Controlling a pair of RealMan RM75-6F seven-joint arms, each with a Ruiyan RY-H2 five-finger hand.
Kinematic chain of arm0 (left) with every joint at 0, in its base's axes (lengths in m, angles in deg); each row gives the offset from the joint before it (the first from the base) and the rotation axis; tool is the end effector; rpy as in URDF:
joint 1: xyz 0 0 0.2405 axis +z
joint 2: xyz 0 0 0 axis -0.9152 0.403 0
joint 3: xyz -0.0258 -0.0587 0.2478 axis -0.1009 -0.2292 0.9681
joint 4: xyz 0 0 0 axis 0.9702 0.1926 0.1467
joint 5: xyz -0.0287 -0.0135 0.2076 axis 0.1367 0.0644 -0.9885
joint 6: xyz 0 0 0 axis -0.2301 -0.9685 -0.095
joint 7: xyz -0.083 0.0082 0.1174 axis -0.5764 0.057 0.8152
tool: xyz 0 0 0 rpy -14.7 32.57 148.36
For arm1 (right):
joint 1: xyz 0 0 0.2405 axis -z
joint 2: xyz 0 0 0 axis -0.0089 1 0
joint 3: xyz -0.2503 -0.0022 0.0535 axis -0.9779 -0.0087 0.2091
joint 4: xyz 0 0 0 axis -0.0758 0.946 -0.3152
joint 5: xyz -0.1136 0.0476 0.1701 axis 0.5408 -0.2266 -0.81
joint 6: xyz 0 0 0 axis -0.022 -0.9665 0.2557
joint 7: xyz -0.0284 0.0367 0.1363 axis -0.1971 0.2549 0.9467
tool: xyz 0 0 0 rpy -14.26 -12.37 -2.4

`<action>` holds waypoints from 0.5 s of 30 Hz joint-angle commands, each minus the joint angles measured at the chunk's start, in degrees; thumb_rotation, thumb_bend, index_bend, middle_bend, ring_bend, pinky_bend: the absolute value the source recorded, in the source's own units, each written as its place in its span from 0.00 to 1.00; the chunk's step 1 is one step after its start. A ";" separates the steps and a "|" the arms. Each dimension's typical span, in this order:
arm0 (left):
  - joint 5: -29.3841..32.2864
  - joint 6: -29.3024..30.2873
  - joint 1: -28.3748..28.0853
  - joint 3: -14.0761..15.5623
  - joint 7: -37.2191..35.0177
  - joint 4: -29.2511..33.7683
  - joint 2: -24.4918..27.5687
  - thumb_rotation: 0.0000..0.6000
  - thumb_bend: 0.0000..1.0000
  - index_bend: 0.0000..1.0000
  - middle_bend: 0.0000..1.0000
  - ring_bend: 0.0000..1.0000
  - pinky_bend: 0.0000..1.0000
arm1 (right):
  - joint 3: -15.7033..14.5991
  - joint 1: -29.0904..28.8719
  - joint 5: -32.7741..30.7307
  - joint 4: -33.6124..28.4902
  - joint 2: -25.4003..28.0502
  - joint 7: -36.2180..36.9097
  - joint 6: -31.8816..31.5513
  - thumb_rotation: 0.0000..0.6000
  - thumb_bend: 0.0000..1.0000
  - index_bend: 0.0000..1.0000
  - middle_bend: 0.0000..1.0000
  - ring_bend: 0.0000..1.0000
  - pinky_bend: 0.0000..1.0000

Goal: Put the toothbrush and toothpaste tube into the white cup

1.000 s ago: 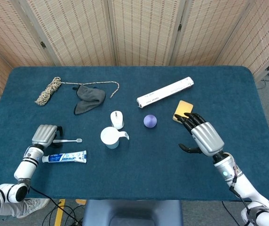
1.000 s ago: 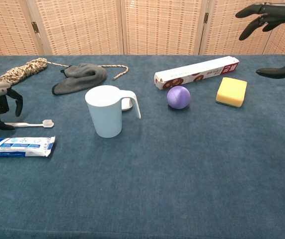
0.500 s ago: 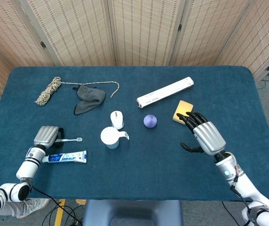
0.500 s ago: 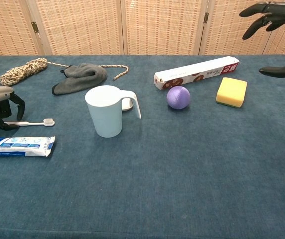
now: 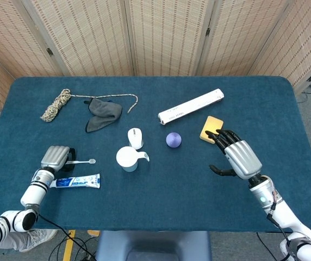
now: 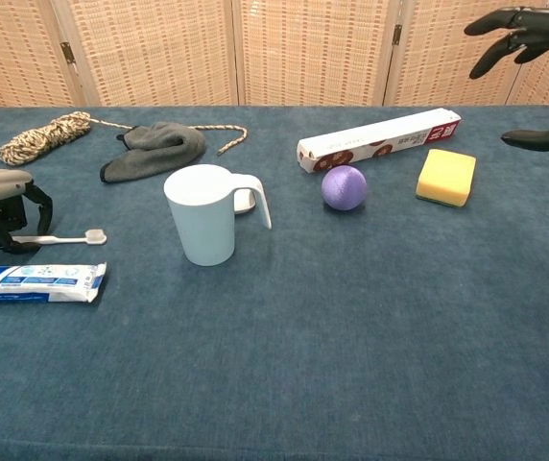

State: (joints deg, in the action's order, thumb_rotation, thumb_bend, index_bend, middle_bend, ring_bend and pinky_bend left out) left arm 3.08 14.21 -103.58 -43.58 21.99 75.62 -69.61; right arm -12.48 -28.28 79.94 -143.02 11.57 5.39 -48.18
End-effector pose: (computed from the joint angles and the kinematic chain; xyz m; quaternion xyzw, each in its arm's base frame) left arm -0.2852 0.3699 0.0297 -0.7135 -0.4342 -0.2310 0.4990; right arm -0.1930 -0.2913 0.1108 0.7018 -0.3448 0.4667 0.4133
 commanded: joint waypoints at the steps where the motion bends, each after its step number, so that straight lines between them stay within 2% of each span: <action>1: 0.23 -0.10 -0.16 0.08 0.19 0.13 -0.06 1.00 0.38 0.57 1.00 0.97 0.99 | 0.06 0.10 0.06 0.06 -0.02 0.12 -0.12 1.00 0.20 0.00 0.23 0.13 0.16; 10: 0.47 0.30 -0.37 0.17 0.09 0.71 0.03 1.00 0.39 0.63 1.00 0.97 0.99 | 0.26 0.55 0.22 0.20 0.05 0.80 -0.59 1.00 0.20 0.00 0.23 0.13 0.16; 15: 0.12 1.91 0.14 -0.95 -2.29 2.32 1.59 1.00 0.39 0.64 1.00 0.97 0.99 | 0.49 0.98 0.12 0.05 0.41 1.52 -1.10 1.00 0.20 0.00 0.23 0.13 0.16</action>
State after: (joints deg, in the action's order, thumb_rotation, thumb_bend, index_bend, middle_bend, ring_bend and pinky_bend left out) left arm 3.36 15.62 -103.65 -44.11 20.45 77.36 -68.59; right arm -12.01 -27.36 80.06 -142.94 11.93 6.85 -49.22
